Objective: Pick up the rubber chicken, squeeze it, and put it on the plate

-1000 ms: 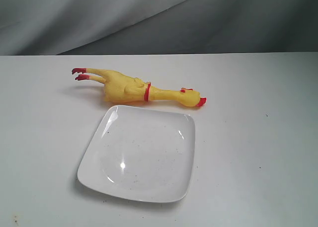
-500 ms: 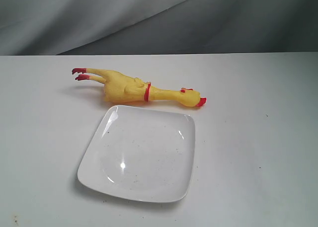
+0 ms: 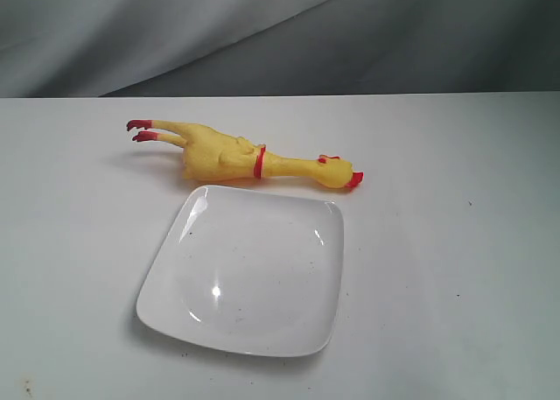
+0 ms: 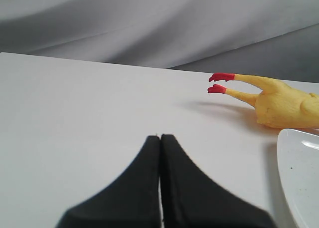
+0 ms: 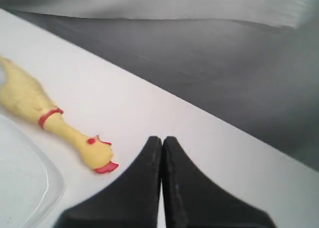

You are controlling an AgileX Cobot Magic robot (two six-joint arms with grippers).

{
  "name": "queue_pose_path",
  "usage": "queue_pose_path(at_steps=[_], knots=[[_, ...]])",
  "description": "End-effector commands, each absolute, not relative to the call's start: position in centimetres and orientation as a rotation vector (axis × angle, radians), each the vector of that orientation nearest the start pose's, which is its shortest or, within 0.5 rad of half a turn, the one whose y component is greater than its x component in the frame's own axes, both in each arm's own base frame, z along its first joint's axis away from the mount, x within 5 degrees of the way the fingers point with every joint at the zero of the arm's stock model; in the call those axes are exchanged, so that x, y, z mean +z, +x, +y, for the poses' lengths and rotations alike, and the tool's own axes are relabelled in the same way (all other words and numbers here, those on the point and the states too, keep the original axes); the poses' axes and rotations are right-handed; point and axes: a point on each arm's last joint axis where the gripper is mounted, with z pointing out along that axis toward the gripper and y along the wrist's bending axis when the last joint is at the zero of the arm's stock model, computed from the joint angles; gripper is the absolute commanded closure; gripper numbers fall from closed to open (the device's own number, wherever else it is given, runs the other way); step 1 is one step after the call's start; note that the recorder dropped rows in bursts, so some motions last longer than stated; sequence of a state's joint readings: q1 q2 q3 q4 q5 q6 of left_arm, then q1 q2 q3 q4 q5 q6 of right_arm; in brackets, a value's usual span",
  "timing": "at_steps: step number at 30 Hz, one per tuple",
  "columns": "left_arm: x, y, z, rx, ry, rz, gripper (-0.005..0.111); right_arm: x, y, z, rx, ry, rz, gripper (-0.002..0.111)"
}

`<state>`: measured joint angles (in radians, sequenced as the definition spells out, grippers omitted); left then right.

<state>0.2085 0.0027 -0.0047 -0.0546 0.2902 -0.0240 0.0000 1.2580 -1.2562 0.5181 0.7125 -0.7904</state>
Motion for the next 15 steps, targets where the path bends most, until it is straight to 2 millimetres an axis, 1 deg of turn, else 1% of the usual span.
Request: queue_pose_path(at_steps=[1, 4, 6, 7, 9, 11, 13, 14, 15], knots=[[18.7, 5.4, 1.0, 0.081, -0.244, 1.752, 0.107, 36.9, 31.1, 4.6, 0.237, -0.831, 1.926, 0.108], [18.7, 5.4, 1.0, 0.081, -0.244, 1.752, 0.107, 33.5, 33.7, 6.0, 0.305, -0.903, 1.957, 0.108], [18.7, 5.4, 1.0, 0.081, -0.244, 1.752, 0.107, 30.5, 35.2, 7.4, 0.338, -0.997, 1.992, 0.108], [18.7, 5.4, 1.0, 0.081, -0.244, 1.752, 0.107, 29.4, 35.7, 8.2, 0.348, -1.028, 2.001, 0.108], [18.7, 5.4, 1.0, 0.081, -0.244, 1.752, 0.107, 26.8, 36.9, 9.9, 0.322, -1.094, 2.007, 0.108], [18.7, 5.4, 1.0, 0.081, -0.244, 1.752, 0.107, 24.8, 37.8, 11.4, 0.263, -1.115, 2.002, 0.108], [18.7, 5.4, 1.0, 0.081, -0.244, 1.752, 0.107, 23.0, 38.7, 12.8, 0.193, -1.104, 2.002, 0.102], [18.7, 5.4, 1.0, 0.081, -0.244, 1.752, 0.107, 22.2, 38.9, 13.5, 0.171, -1.106, 2.002, 0.096], [18.7, 5.4, 1.0, 0.081, -0.244, 1.752, 0.107, 21.6, 39.1, 14.3, 0.151, -1.120, 1.997, 0.088]])
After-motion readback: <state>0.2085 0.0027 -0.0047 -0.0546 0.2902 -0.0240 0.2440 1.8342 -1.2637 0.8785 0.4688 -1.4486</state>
